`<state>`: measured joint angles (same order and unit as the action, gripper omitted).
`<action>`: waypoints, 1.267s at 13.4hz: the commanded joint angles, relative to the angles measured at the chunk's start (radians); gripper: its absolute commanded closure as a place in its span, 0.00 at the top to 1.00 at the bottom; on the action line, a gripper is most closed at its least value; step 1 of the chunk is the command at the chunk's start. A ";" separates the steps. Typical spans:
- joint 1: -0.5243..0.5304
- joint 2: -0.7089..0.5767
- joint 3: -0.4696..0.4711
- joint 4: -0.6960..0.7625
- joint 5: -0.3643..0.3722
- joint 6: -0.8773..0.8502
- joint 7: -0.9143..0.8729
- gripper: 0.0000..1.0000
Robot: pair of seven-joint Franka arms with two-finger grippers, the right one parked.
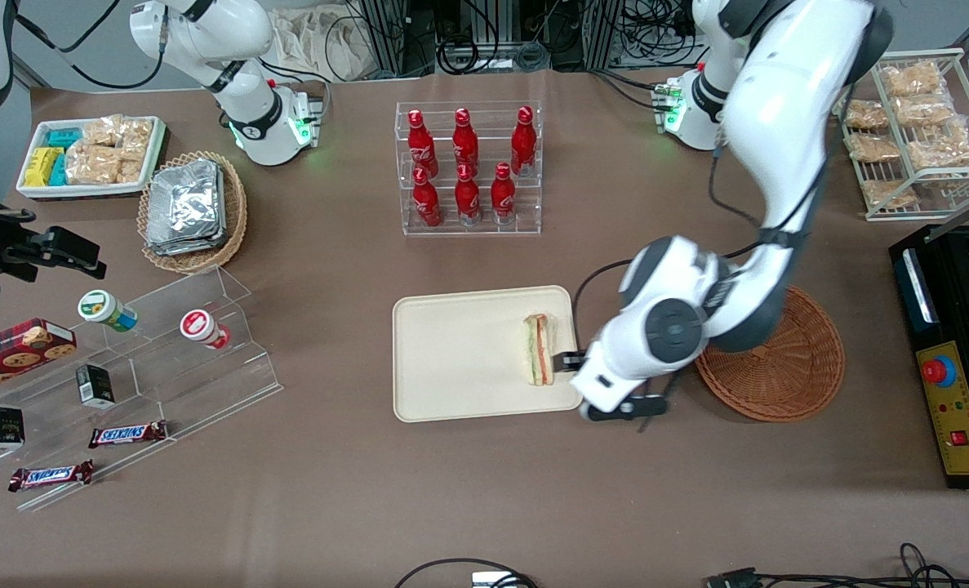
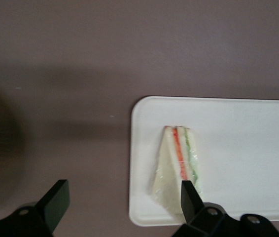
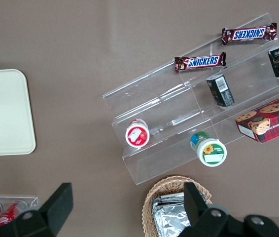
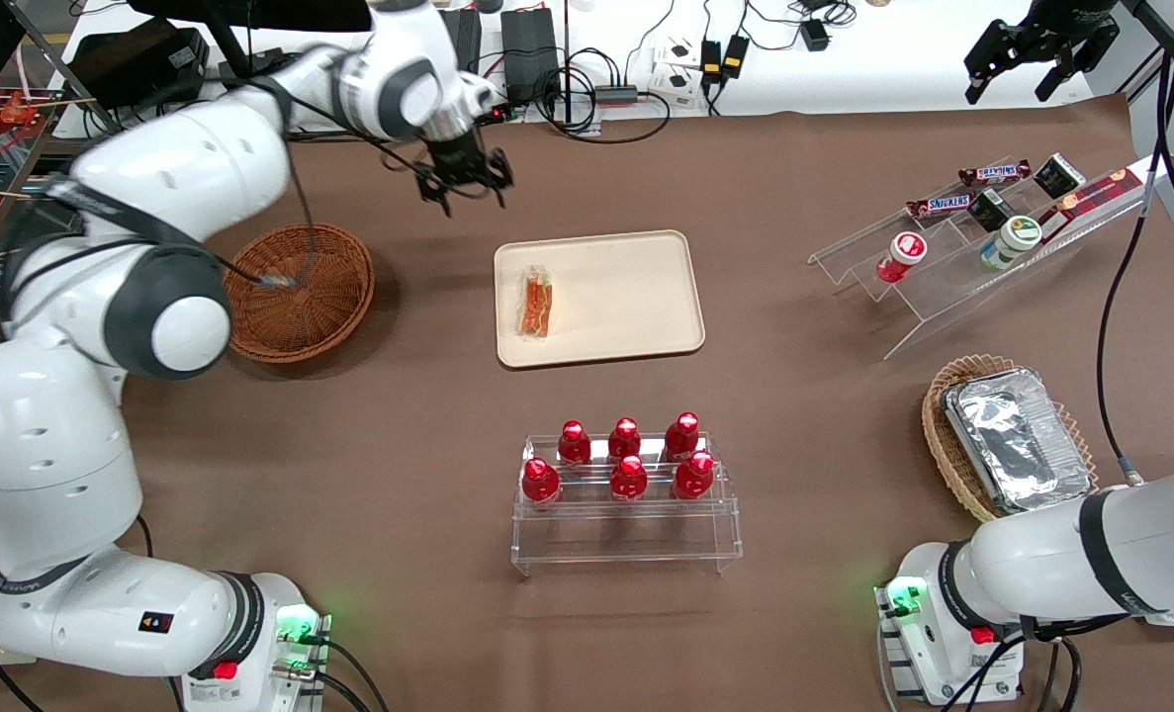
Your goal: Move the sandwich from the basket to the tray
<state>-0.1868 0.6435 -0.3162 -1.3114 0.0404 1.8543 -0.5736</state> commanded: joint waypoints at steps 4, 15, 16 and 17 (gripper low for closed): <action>0.228 -0.282 0.000 -0.025 0.036 -0.324 0.343 0.99; 0.379 -0.386 0.000 0.016 0.096 -0.601 0.571 1.00; 0.380 -0.413 0.000 -0.023 0.095 -0.592 0.571 1.00; 0.382 -0.435 0.000 -0.058 0.095 -0.571 0.571 1.00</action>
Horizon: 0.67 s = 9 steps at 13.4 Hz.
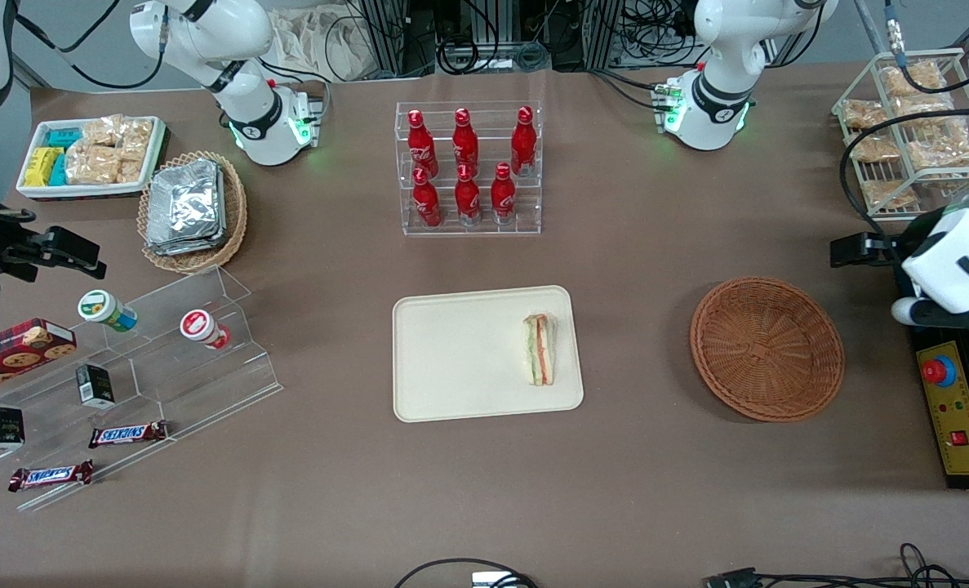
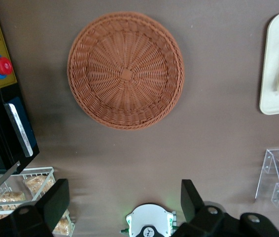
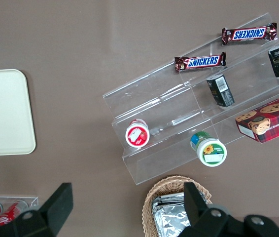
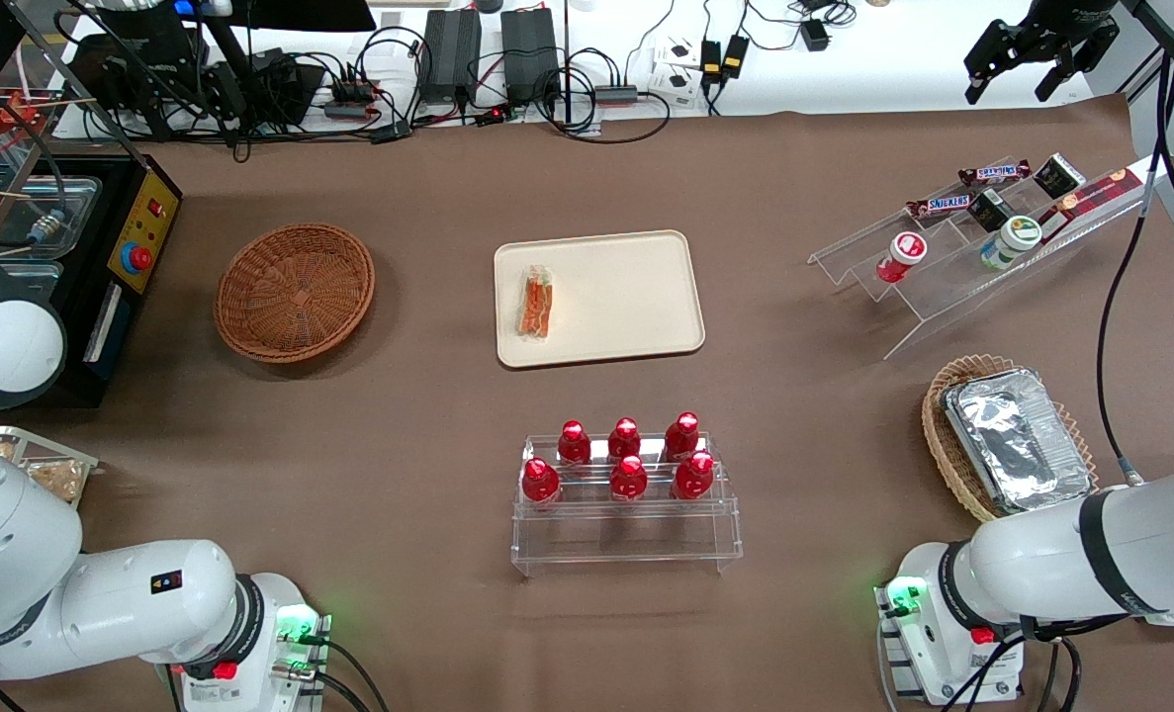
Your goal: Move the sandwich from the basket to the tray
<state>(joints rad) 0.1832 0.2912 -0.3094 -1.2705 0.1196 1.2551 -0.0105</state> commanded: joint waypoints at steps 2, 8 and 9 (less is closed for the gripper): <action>0.012 -0.134 -0.007 -0.182 0.017 0.091 0.007 1.00; -0.025 -0.349 0.054 -0.489 -0.006 0.314 0.009 1.00; -0.110 -0.349 0.129 -0.490 -0.006 0.319 0.007 1.00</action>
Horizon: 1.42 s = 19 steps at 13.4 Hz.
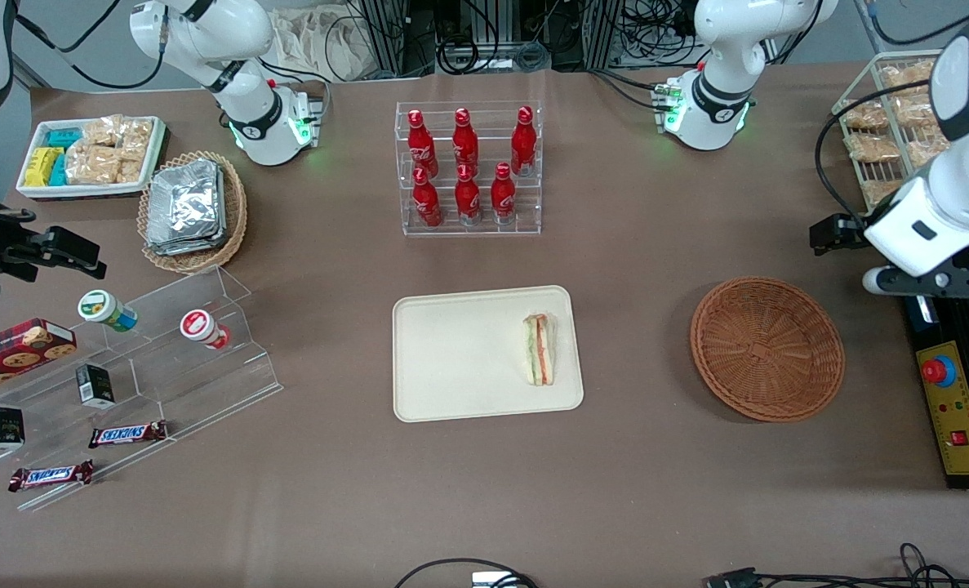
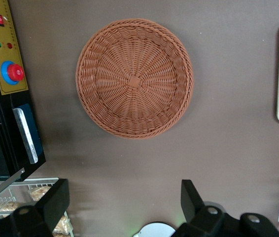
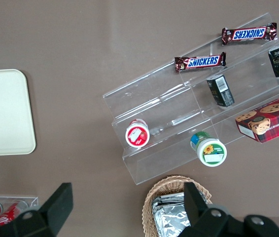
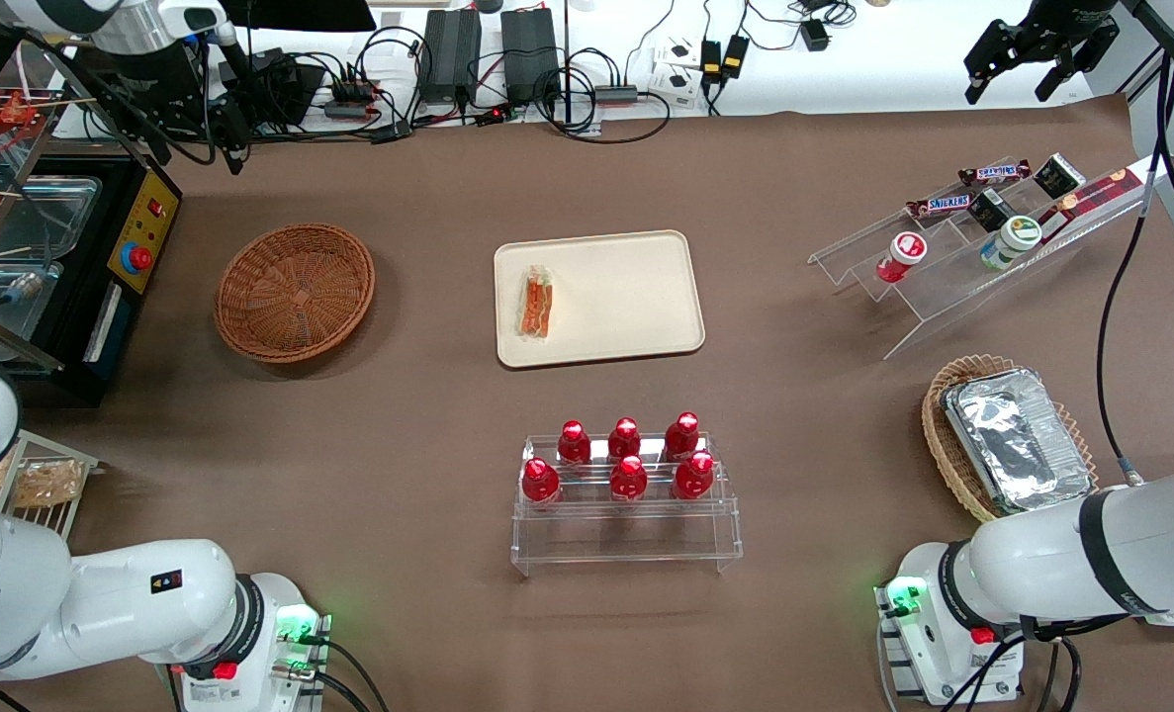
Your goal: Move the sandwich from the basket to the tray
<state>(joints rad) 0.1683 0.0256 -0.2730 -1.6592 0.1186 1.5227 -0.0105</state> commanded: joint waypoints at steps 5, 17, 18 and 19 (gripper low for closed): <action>-0.213 -0.030 0.207 -0.002 -0.080 0.082 0.004 1.00; -0.207 -0.004 0.212 0.036 -0.073 -0.015 0.006 1.00; -0.207 -0.007 0.212 0.033 -0.073 -0.015 -0.002 1.00; -0.207 -0.007 0.212 0.033 -0.071 -0.016 -0.005 1.00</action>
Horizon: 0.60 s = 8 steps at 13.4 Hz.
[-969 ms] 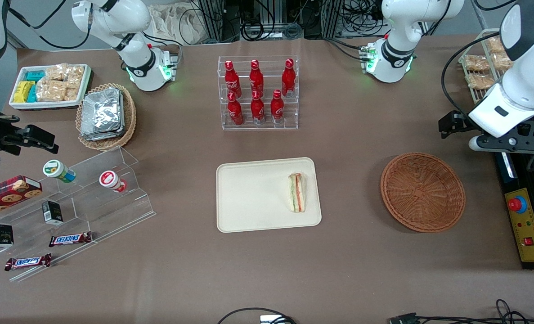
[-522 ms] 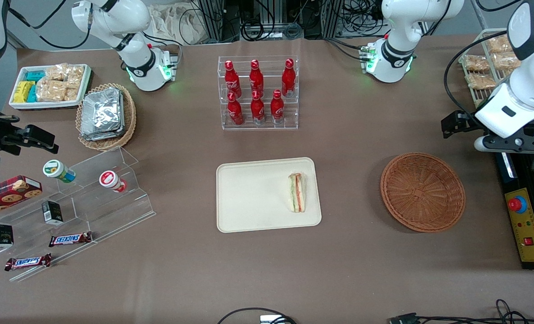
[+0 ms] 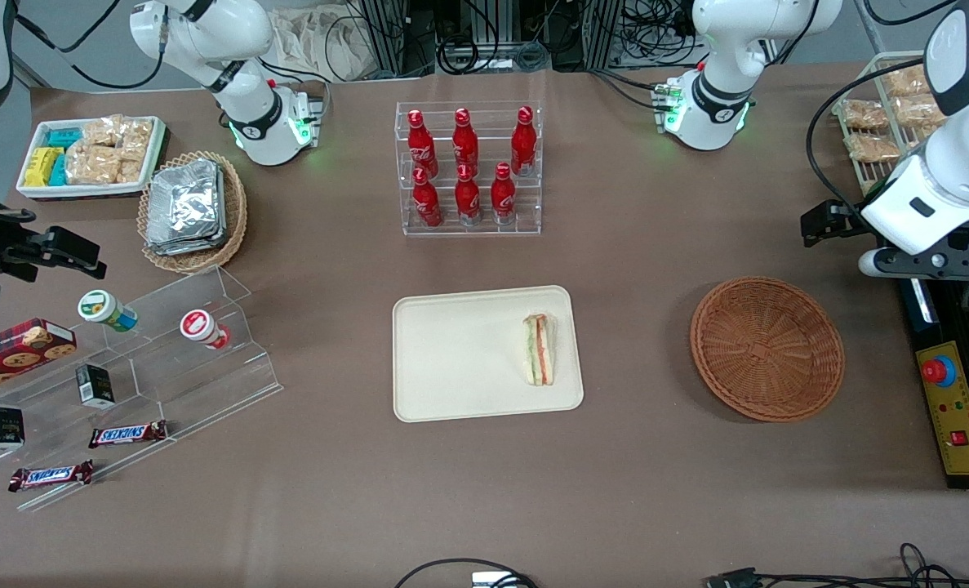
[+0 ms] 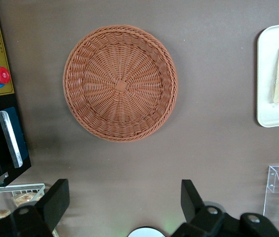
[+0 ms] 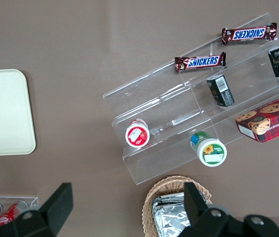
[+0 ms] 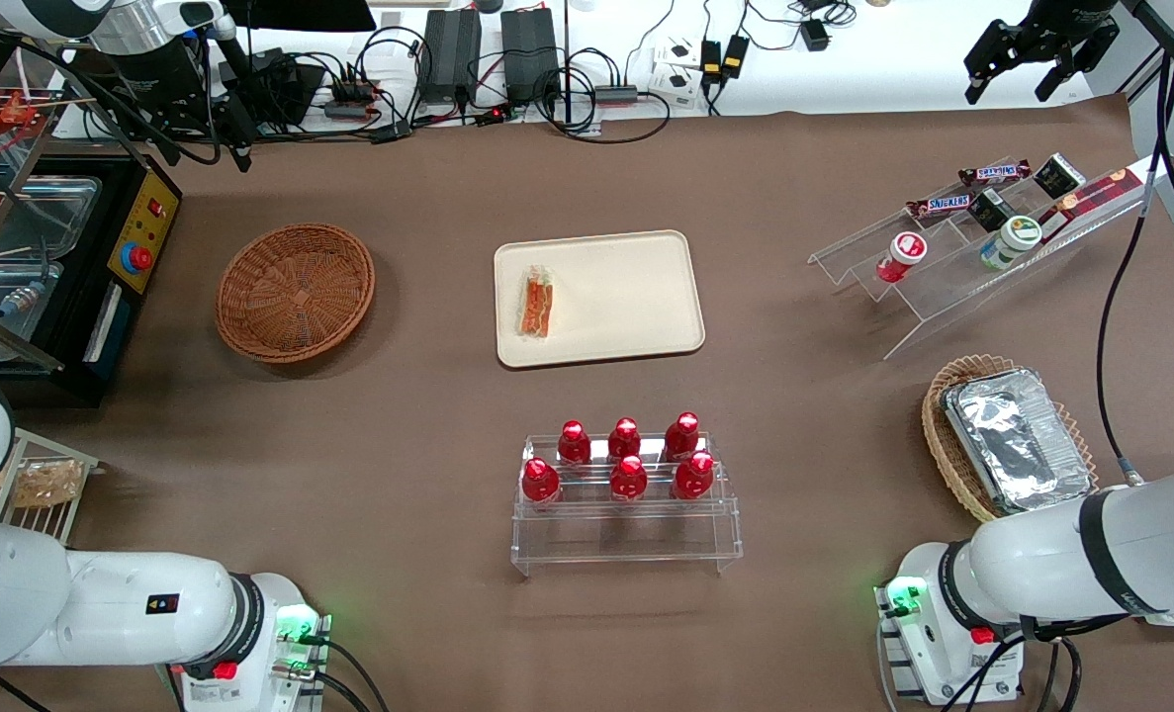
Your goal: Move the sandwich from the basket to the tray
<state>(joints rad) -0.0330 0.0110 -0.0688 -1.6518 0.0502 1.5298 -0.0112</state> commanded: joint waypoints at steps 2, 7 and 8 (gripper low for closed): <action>0.008 0.007 0.007 0.026 -0.003 -0.023 -0.006 1.00; 0.008 0.007 0.007 0.026 -0.006 -0.028 -0.007 1.00; 0.008 0.007 0.007 0.026 -0.006 -0.028 -0.007 1.00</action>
